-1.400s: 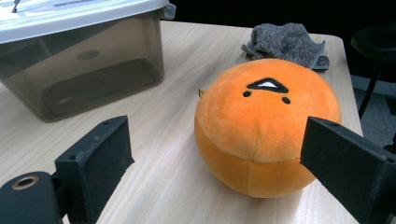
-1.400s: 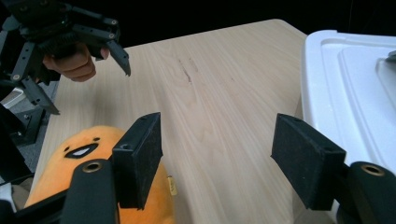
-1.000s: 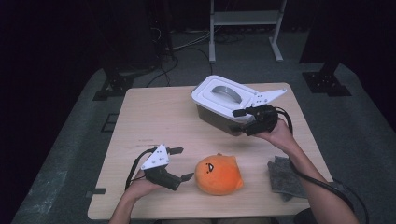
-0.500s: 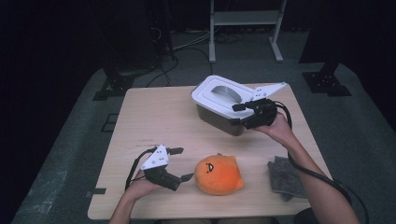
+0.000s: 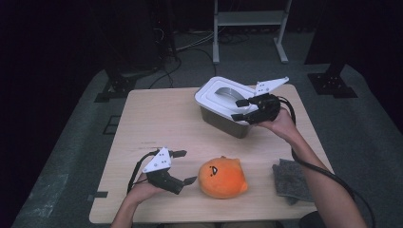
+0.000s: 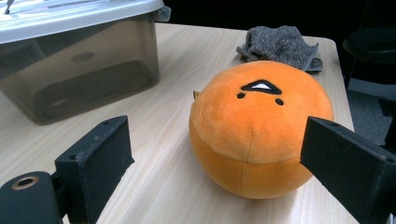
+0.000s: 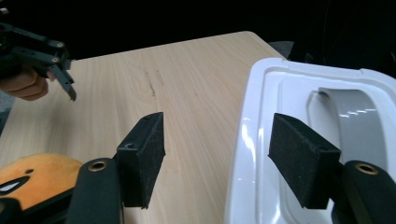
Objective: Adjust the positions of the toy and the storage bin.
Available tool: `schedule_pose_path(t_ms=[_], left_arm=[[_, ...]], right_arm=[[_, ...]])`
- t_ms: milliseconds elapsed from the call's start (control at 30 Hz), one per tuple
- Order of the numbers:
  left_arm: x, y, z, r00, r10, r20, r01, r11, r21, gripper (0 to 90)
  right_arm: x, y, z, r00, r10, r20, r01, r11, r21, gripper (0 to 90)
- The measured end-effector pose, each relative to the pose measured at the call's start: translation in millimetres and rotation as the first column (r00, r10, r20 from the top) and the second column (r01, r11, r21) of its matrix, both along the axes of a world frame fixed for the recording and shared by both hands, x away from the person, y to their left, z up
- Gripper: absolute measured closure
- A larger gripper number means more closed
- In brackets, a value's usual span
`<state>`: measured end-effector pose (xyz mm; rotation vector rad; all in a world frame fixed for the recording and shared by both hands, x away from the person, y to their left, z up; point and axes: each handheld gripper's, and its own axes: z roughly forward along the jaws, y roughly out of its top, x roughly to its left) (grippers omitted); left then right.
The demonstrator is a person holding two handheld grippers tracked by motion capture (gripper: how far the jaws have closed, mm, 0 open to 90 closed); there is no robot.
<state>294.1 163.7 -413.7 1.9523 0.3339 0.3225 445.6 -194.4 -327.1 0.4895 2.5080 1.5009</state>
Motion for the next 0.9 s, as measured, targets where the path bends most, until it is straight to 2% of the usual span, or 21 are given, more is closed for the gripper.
schedule_pose_path(t_ms=[467, 900], left_arm=[[0.7, 0.4, -0.2, 1.0000, -0.003, -0.005, 0.003, 1.0000, -0.008, 7.8], [1.7, 0.8, -1.4, 0.9999, -0.003, -0.010, 0.002, 0.9999, -0.015, 7.8]], right_arm=[[30.0, 0.8, 5.5, 0.9988, -0.047, 0.014, 0.047, 0.999, -0.009, 34.9], [54.7, 0.7, -0.8, 0.9959, -0.090, 0.008, 0.091, 0.996, -0.023, 34.8]])
